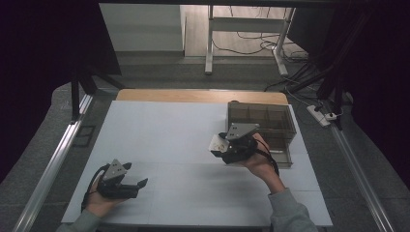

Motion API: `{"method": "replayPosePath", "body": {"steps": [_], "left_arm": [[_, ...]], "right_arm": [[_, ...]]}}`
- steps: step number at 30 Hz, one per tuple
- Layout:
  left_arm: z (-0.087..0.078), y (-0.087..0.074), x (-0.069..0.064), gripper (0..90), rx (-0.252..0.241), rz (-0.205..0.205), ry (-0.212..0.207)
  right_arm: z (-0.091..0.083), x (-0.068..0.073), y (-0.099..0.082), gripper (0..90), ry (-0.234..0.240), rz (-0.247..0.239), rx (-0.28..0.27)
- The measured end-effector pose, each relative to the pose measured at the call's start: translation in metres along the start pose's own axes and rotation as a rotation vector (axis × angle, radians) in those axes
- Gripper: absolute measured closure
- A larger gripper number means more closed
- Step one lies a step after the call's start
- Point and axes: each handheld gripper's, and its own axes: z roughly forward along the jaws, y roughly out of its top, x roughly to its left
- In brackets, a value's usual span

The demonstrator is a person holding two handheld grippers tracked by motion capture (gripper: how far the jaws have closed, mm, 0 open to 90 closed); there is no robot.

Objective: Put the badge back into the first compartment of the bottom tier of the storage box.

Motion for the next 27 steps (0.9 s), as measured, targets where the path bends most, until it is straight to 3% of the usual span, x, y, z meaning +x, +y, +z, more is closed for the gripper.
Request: {"method": "replayPosePath", "body": {"steps": [27], "left_arm": [[0.001, 0.000, 0.000, 14.6, 0.006, -0.001, -0.005]], "right_arm": [[-0.029, -0.025, -0.023, 33.1, -0.084, 0.037, 0.039]]}}
